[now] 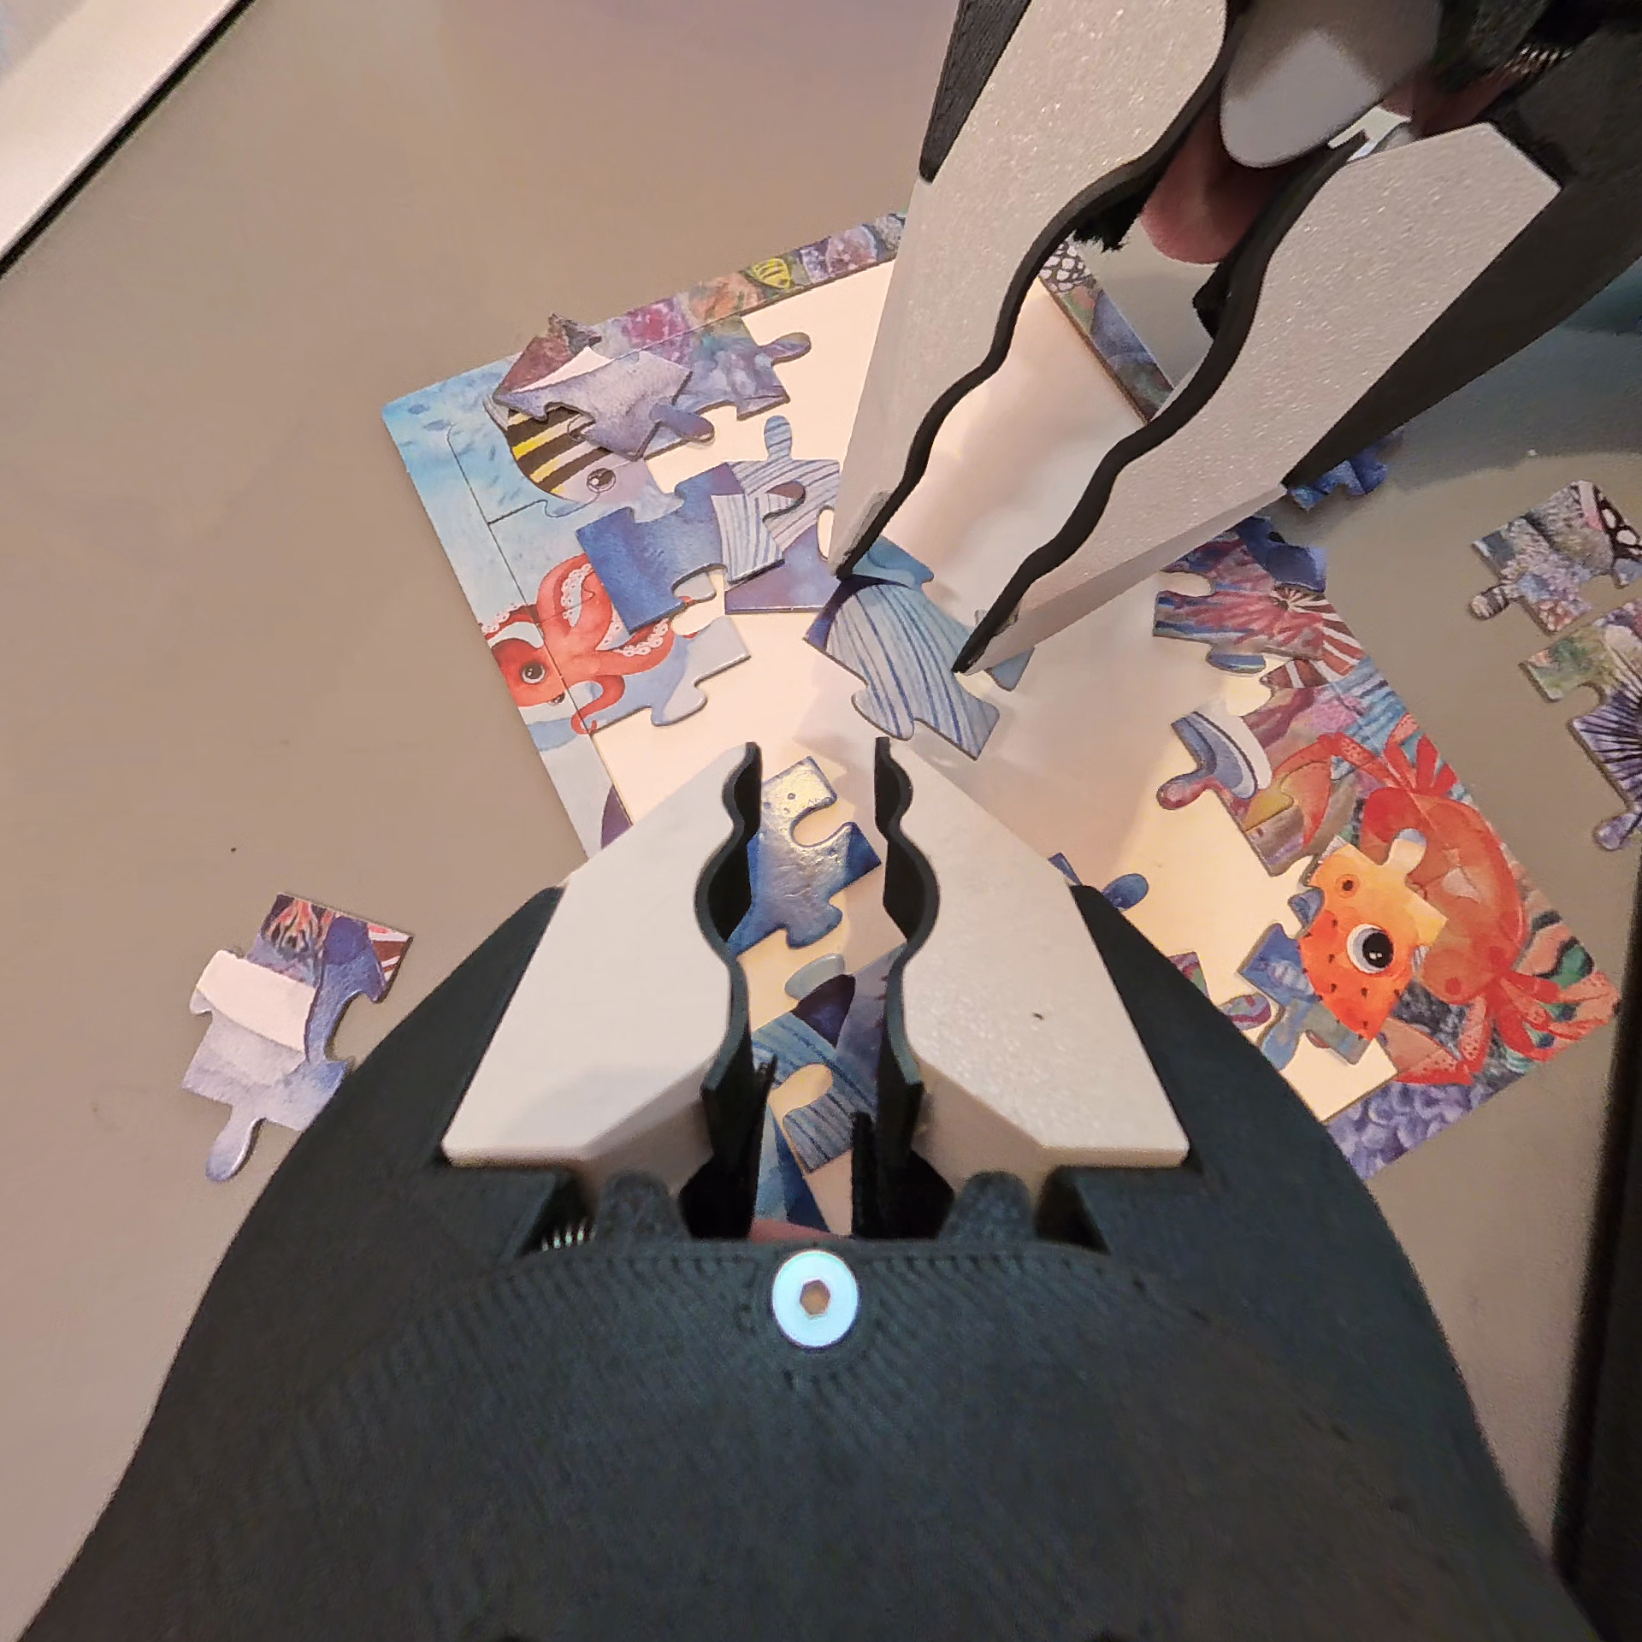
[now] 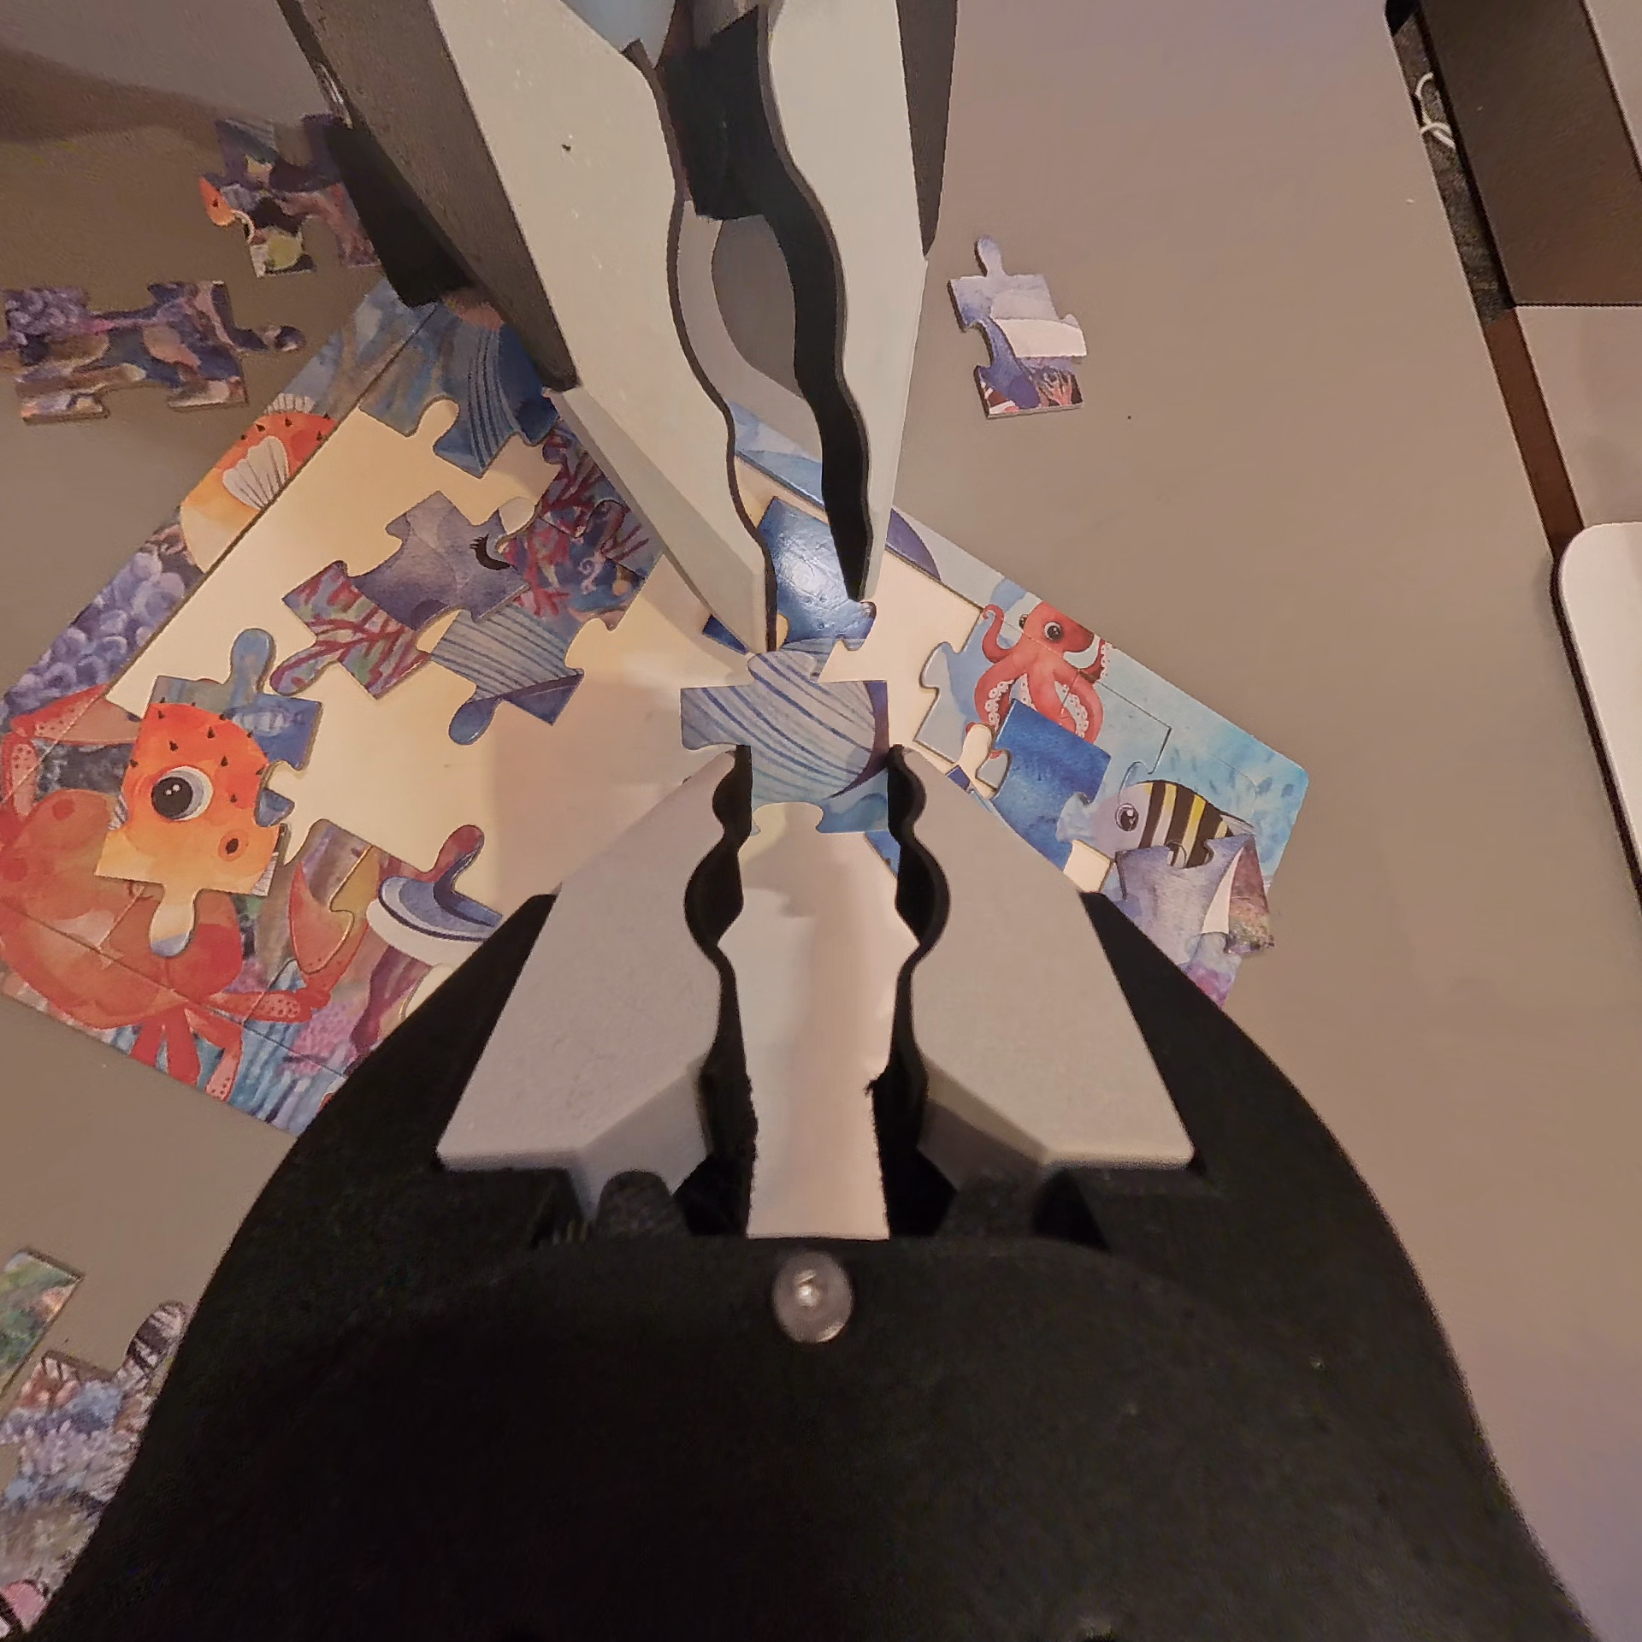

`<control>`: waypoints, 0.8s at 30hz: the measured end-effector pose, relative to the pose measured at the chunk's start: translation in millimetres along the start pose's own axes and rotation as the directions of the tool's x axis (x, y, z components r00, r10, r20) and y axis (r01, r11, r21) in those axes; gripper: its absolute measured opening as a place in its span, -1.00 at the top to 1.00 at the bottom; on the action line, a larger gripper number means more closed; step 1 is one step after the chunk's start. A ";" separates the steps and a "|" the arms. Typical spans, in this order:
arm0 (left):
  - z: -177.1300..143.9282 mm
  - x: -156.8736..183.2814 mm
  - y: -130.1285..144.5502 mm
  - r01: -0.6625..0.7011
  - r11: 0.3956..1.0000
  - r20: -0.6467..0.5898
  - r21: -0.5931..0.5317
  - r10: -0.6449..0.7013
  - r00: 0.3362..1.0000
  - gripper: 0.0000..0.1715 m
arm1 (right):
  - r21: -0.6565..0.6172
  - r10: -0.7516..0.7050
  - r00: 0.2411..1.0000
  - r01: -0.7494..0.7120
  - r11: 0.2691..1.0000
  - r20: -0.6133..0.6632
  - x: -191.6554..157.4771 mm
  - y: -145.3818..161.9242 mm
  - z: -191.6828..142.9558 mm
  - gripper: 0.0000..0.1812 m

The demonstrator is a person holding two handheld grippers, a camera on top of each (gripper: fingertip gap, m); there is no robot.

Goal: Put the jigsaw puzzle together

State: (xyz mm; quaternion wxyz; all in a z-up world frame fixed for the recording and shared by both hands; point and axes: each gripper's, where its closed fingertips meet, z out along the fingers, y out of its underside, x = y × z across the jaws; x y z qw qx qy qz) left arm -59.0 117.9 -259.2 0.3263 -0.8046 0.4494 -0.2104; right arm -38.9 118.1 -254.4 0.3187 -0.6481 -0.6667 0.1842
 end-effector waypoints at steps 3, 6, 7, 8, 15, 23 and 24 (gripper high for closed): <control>-0.3 0.7 1.1 0.006 1.000 -0.010 -0.002 -0.006 1.000 0.70 | 0.003 -0.002 1.000 0.002 1.000 -0.004 0.3 -0.4 0.1 0.68; -1.2 2.0 2.6 0.003 1.000 -0.019 -0.005 -0.003 1.000 0.69 | 0.009 -0.005 1.000 0.006 1.000 -0.011 0.9 -2.2 -0.9 0.68; -1.3 2.8 1.6 0.006 1.000 -0.024 0.000 -0.006 1.000 0.69 | 0.011 -0.005 1.000 0.005 1.000 -0.012 1.2 -2.6 -1.2 0.69; -1.2 3.7 0.5 0.007 1.000 -0.029 0.005 -0.007 1.000 0.69 | 0.015 -0.005 1.000 0.005 1.000 -0.014 1.3 -3.2 -1.4 0.68; 1.6 7.6 -1.6 0.007 1.000 -0.048 0.012 -0.007 0.999 0.74 | 0.018 -0.013 1.000 0.013 1.000 -0.026 2.5 -4.2 -1.8 0.69; 1.0 7.4 0.2 0.002 1.000 -0.047 0.005 -0.001 0.999 0.73 | 0.028 -0.018 0.999 0.019 0.999 -0.034 2.9 -6.5 -2.9 0.69; 0.8 7.1 0.0 0.001 1.000 -0.045 0.005 -0.001 0.999 0.73 | 0.029 -0.020 0.999 0.021 0.999 -0.034 2.9 -6.7 -3.0 0.69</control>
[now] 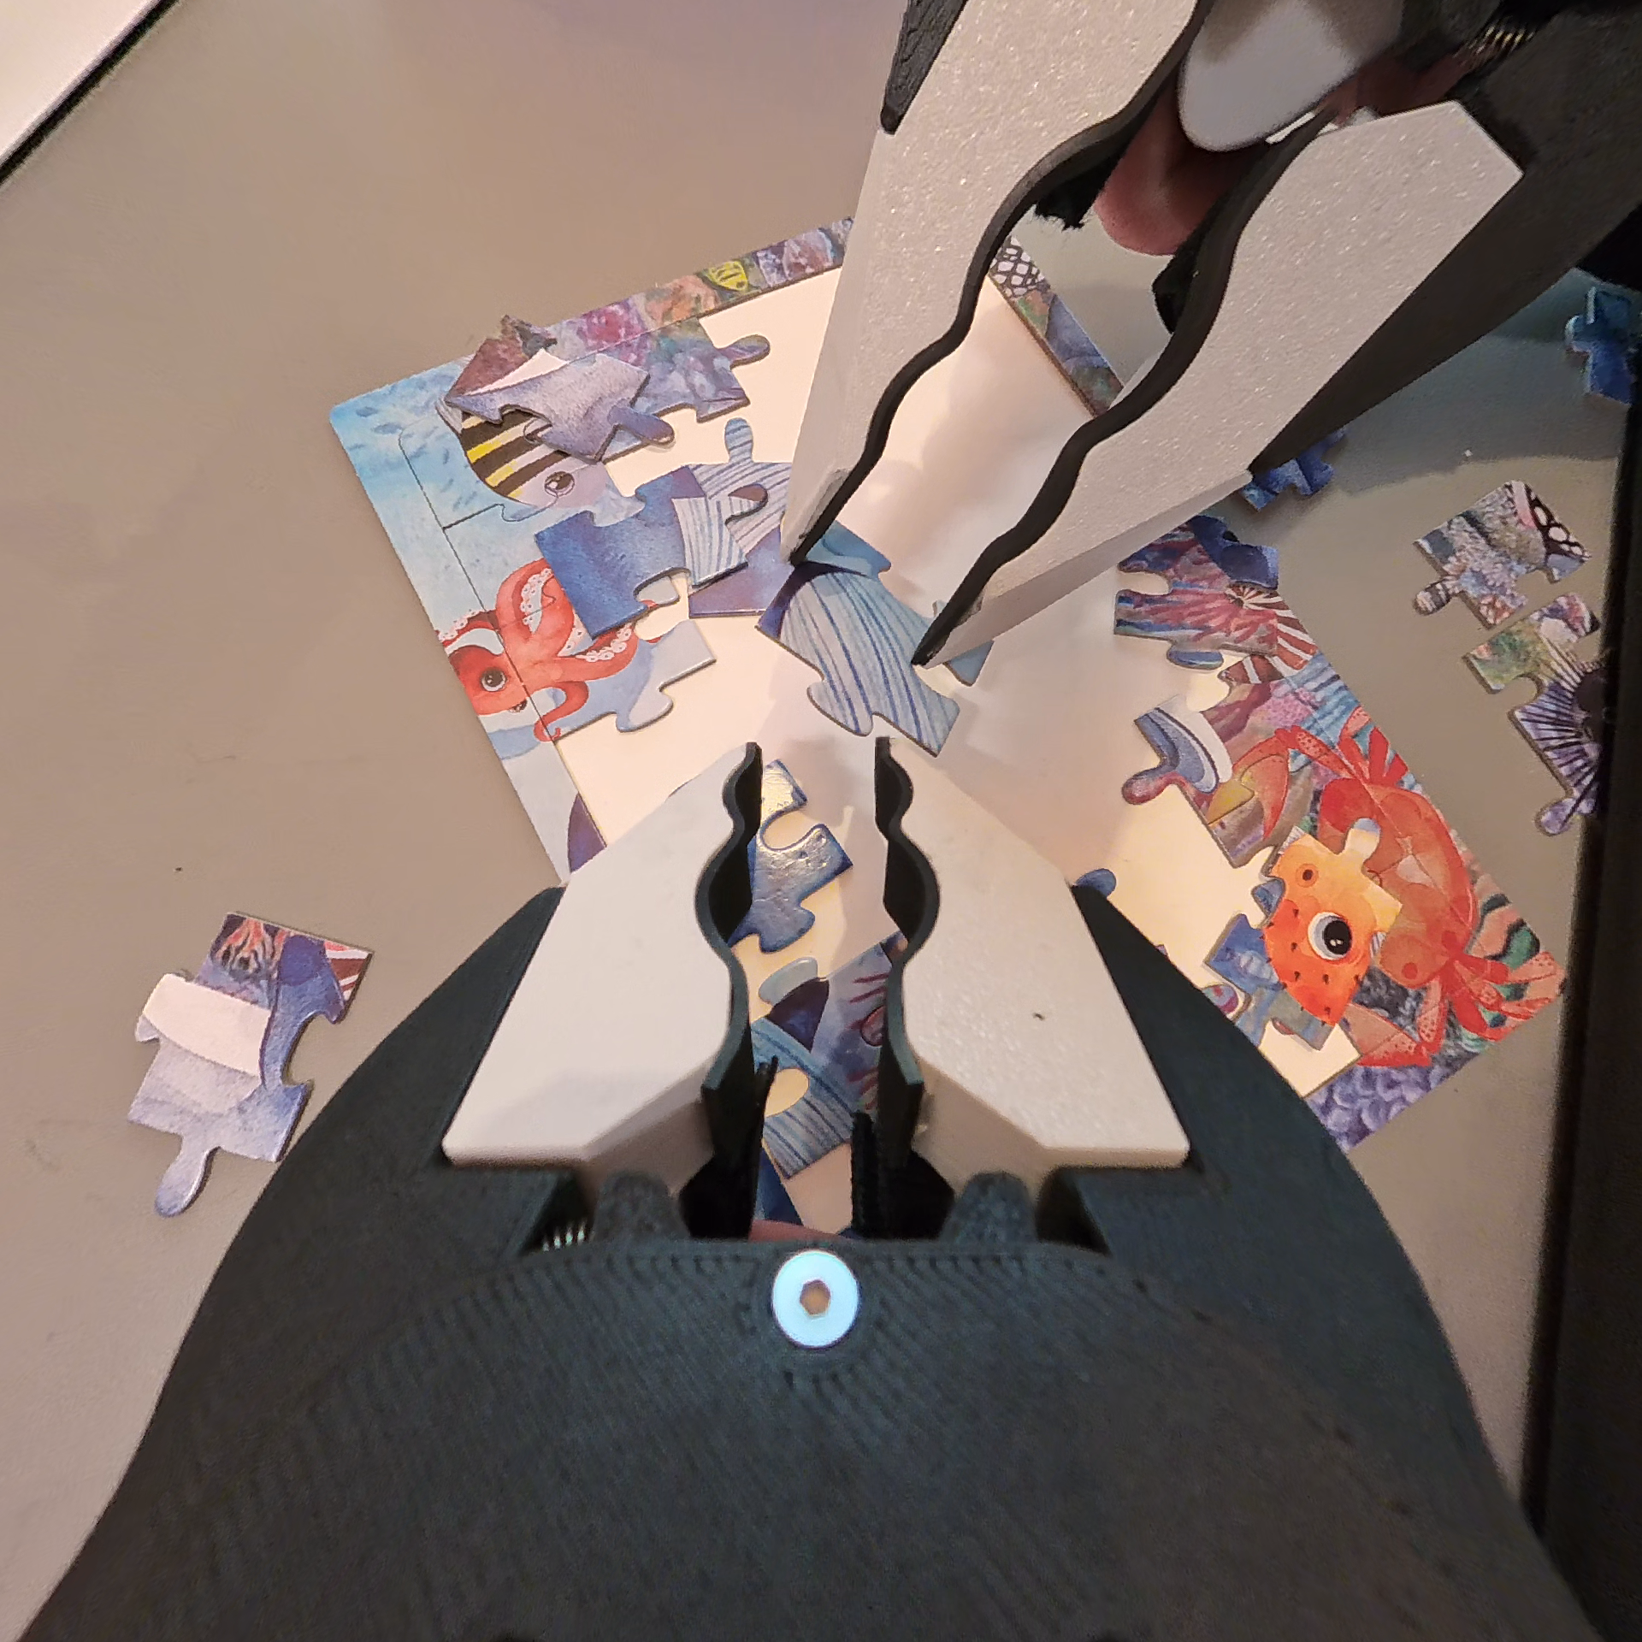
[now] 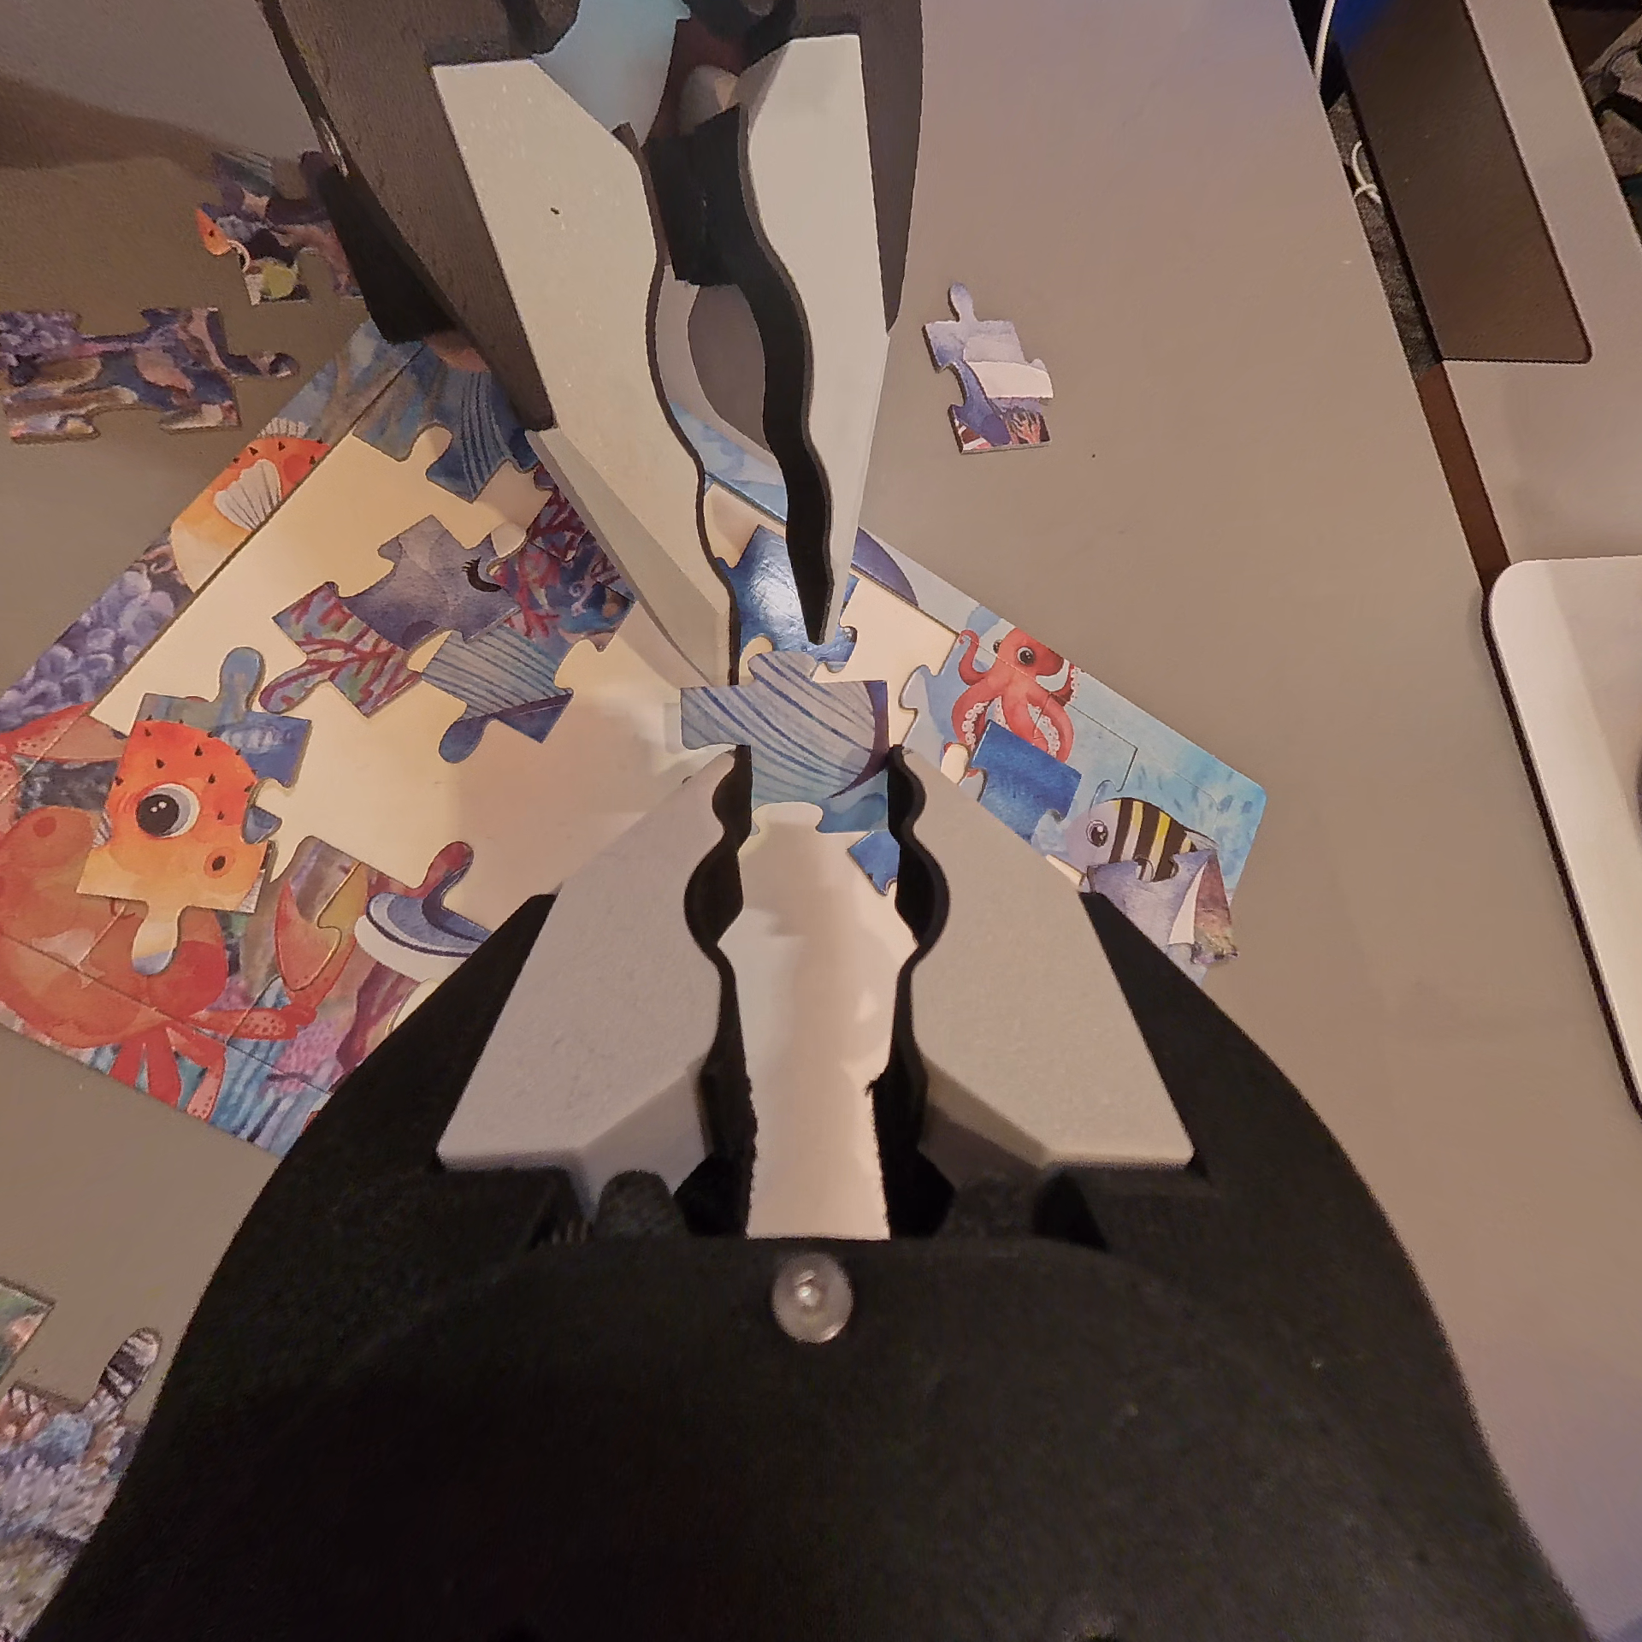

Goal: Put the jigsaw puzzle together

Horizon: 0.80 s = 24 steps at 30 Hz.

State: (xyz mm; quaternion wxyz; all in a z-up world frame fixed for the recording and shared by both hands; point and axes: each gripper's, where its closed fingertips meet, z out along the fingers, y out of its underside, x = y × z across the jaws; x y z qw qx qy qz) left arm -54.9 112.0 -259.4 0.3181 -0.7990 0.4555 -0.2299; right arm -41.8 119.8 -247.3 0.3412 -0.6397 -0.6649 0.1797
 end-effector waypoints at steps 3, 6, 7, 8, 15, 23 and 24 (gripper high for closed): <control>-0.4 -0.4 0.1 -0.003 1.000 0.003 0.000 0.003 1.000 0.76 | -0.003 -0.004 1.000 0.004 1.000 -0.002 -0.2 0.3 0.2 0.68; -0.1 -0.4 0.3 -0.008 1.000 0.005 -0.004 0.008 1.000 0.76 | -0.005 -0.007 1.000 0.007 1.000 -0.001 -0.7 0.6 0.5 0.68; 0.1 -0.3 0.5 -0.009 1.000 0.005 -0.005 0.009 1.000 0.77 | -0.006 -0.009 1.000 0.009 1.000 0.000 -1.0 0.7 0.6 0.68; 0.1 -0.2 0.8 -0.009 1.000 0.004 -0.006 0.009 1.000 0.76 | -0.005 -0.009 1.000 0.009 1.000 0.002 -1.2 0.6 0.5 0.68; 1.0 -1.2 3.1 -0.015 1.000 0.013 -0.020 0.016 1.000 0.80 | -0.006 -0.011 1.000 0.011 1.000 0.007 -2.2 0.9 0.7 0.68; 2.2 -2.0 4.7 -0.019 0.999 0.019 -0.032 0.020 1.000 0.80 | -0.007 -0.012 1.000 0.012 1.000 0.005 -2.2 0.6 0.0 0.68; 2.2 -2.0 5.1 -0.019 0.999 0.020 -0.034 0.020 1.000 0.81 | -0.008 -0.011 1.000 0.011 1.000 0.007 -2.5 0.7 0.1 0.68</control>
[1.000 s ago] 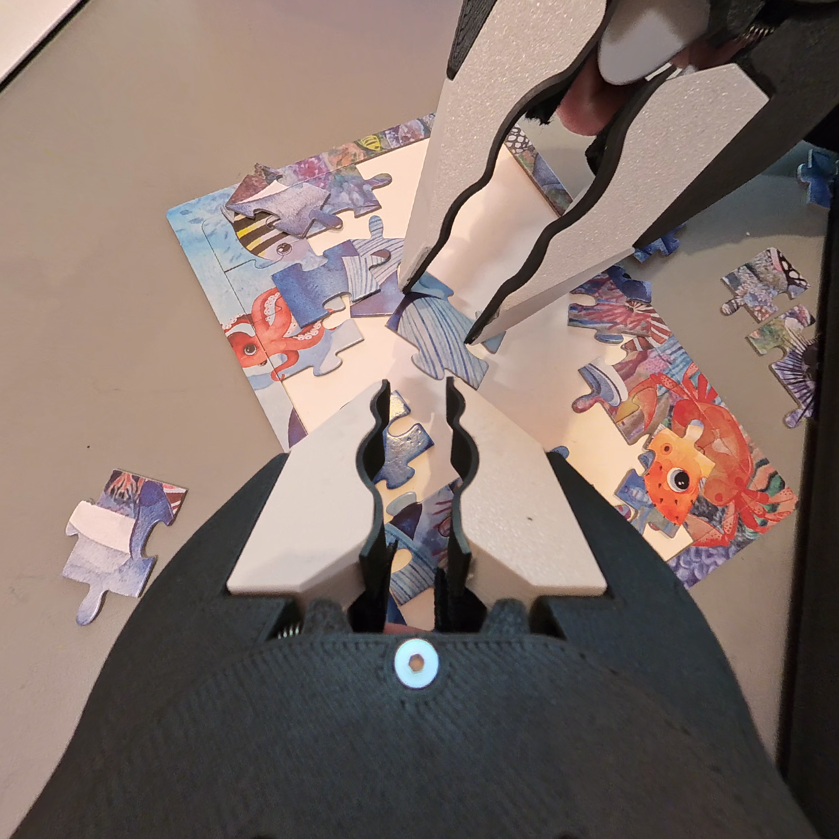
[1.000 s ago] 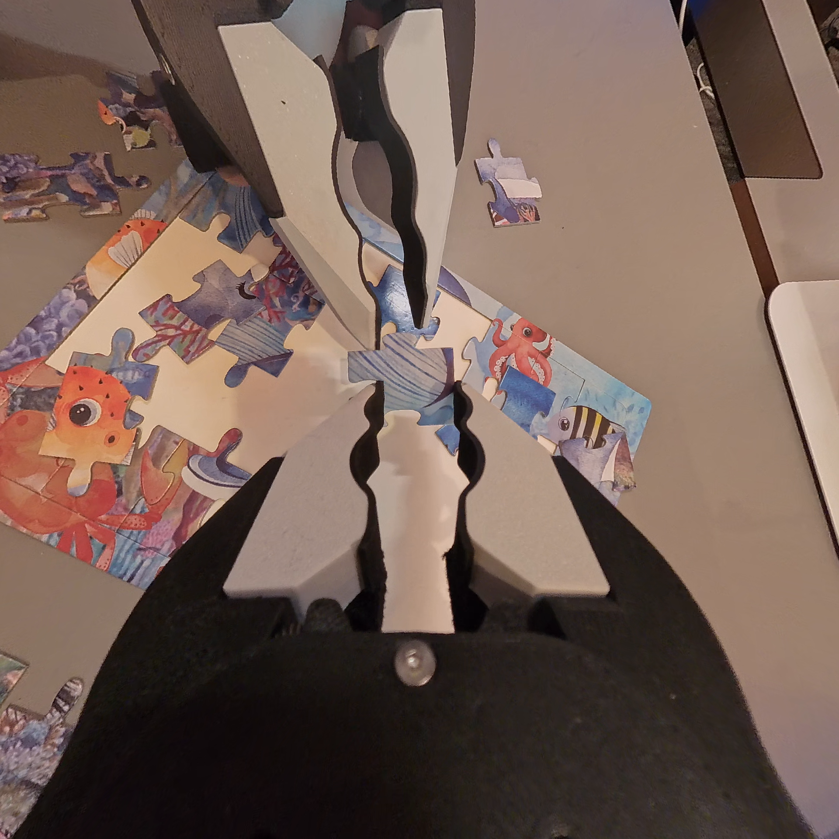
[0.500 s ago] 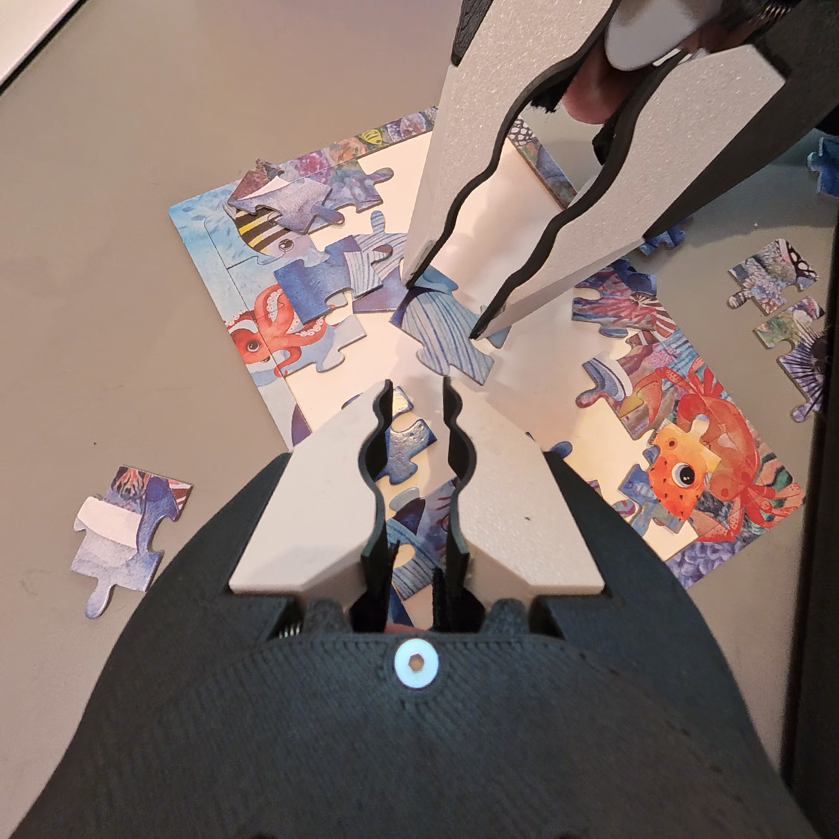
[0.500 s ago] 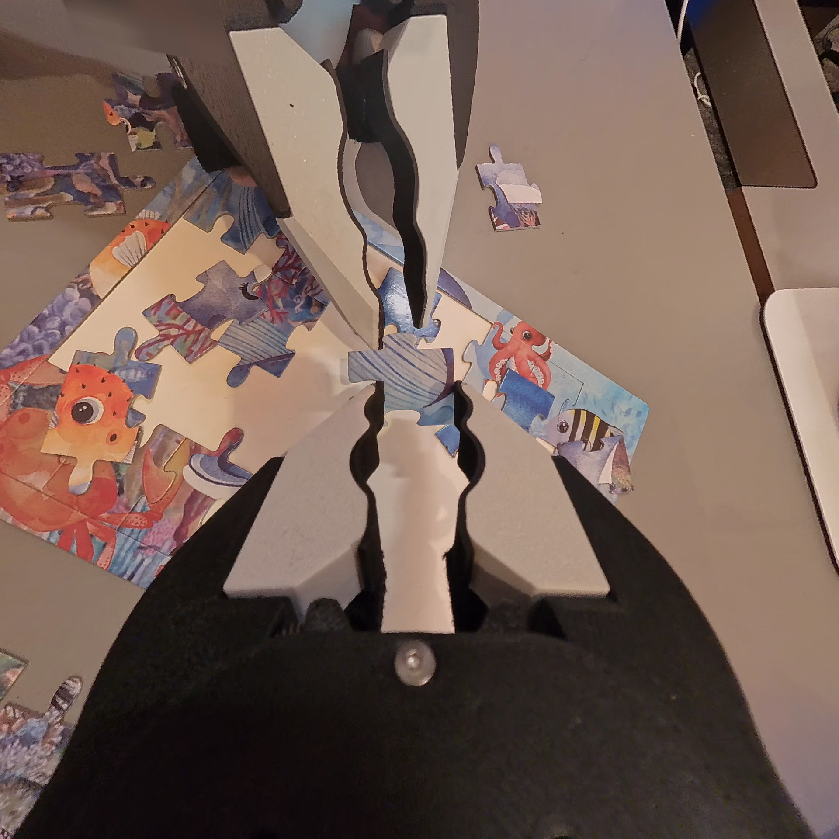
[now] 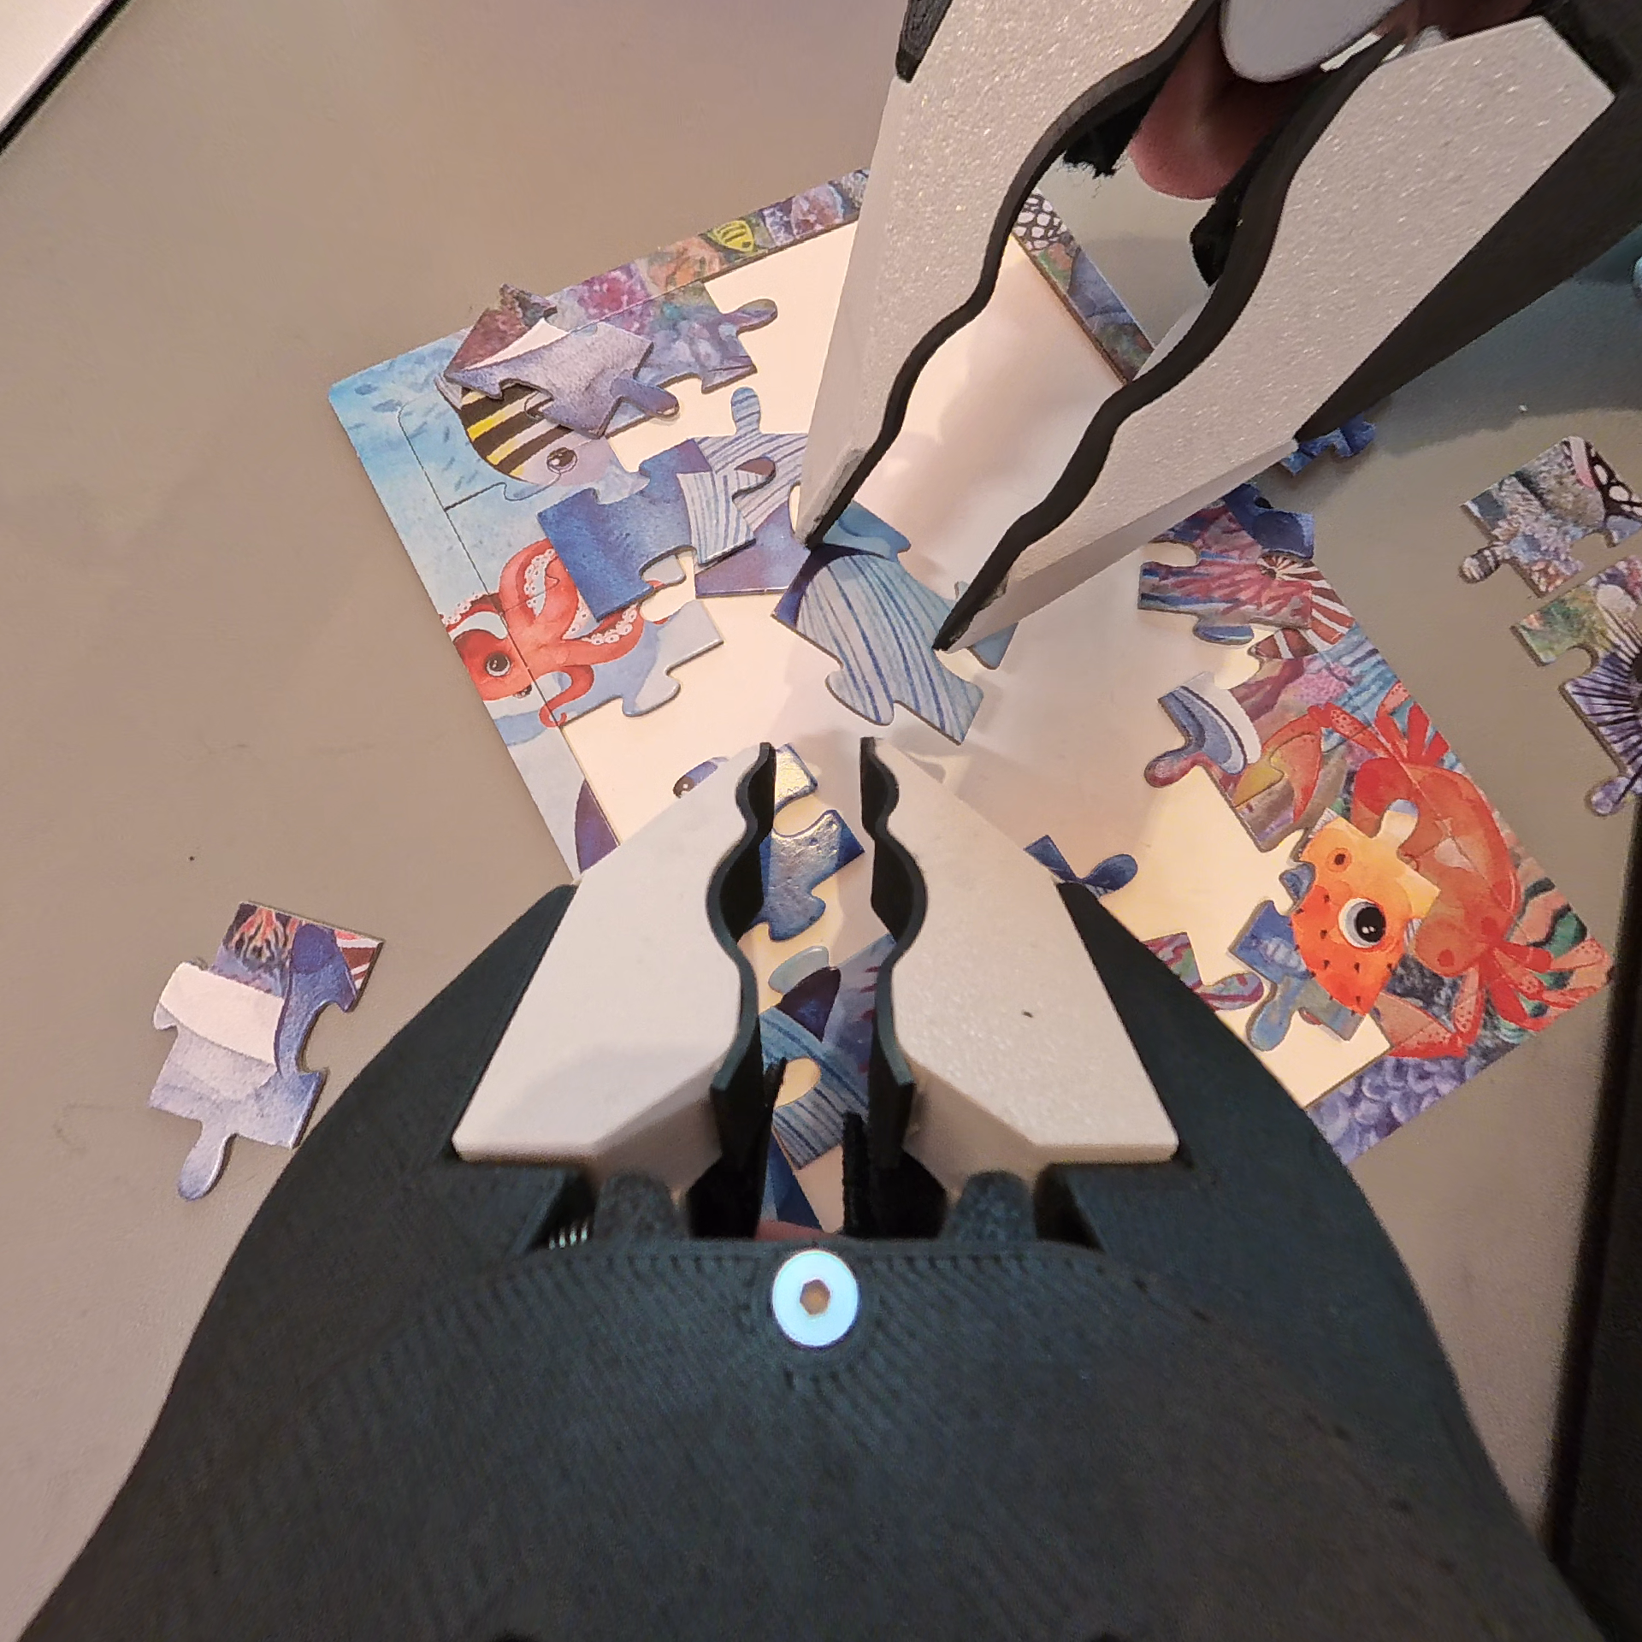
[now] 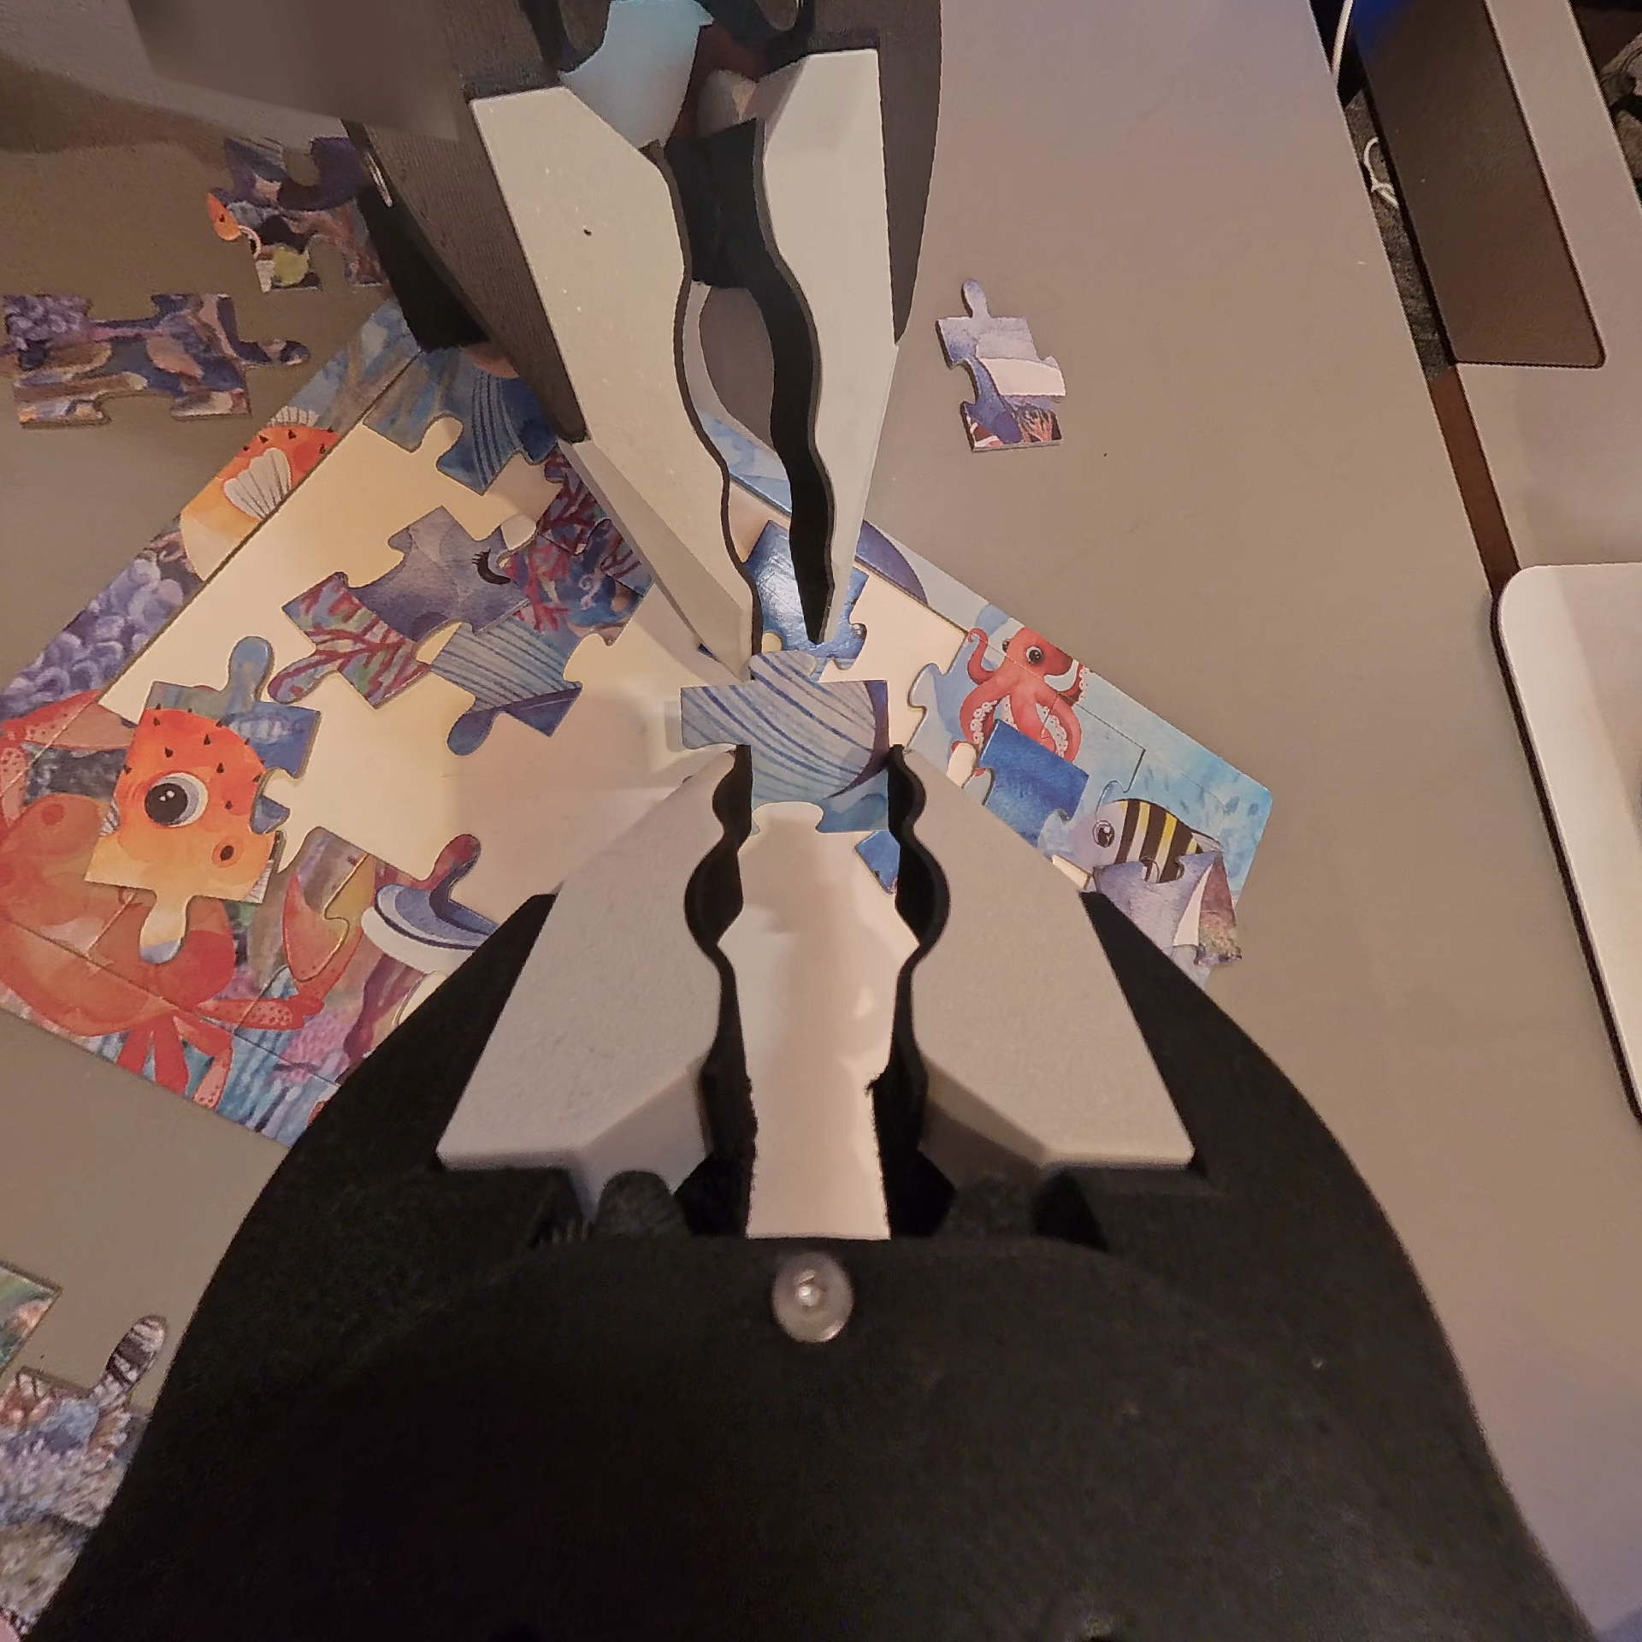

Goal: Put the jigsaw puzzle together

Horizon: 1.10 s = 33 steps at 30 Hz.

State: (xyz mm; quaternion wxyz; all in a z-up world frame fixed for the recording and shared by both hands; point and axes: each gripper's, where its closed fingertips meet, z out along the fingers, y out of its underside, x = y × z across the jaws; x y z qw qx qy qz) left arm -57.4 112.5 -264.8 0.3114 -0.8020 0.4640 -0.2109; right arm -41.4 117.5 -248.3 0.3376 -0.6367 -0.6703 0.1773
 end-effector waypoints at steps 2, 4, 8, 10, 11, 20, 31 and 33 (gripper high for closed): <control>0.4 0.2 0.0 0.010 1.000 -0.005 0.002 -0.010 1.000 0.81 | -0.002 0.005 1.000 -0.005 1.000 0.005 -0.5 0.8 0.8 0.68; 0.5 -0.6 0.5 0.007 1.000 -0.001 -0.001 -0.007 1.000 0.81 | -0.004 0.010 1.000 -0.010 1.000 0.013 -1.4 1.5 1.9 0.68; 0.3 -2.4 1.1 0.000 1.000 0.009 -0.004 0.000 1.000 0.81 | -0.006 0.009 1.000 -0.009 1.000 0.011 -1.2 2.1 2.1 0.68; 0.3 -2.3 -0.2 -0.002 1.000 0.005 -0.002 0.002 1.000 0.81 | -0.003 0.011 1.000 -0.011 1.000 0.011 -0.9 1.9 1.5 0.68; 0.5 -2.5 -1.4 -0.003 1.000 0.005 -0.001 0.003 1.000 0.81 | -0.004 0.013 1.000 -0.013 1.000 0.011 -0.7 2.1 1.3 0.68; 0.1 -3.2 -8.4 -0.009 1.000 0.003 0.010 0.009 1.000 0.82 | 0.031 0.028 1.000 -0.029 0.999 0.003 2.3 -1.9 -3.9 0.68; -0.9 -2.2 -11.7 0.003 0.999 -0.016 0.038 -0.002 1.000 0.81 | 0.068 0.066 0.998 -0.067 0.995 0.019 6.5 -1.8 -6.5 0.68; -2.7 6.1 -16.9 0.037 0.996 -0.080 0.078 -0.030 0.996 0.76 | 0.085 0.064 0.998 -0.065 0.994 0.010 8.4 -4.3 -9.0 0.68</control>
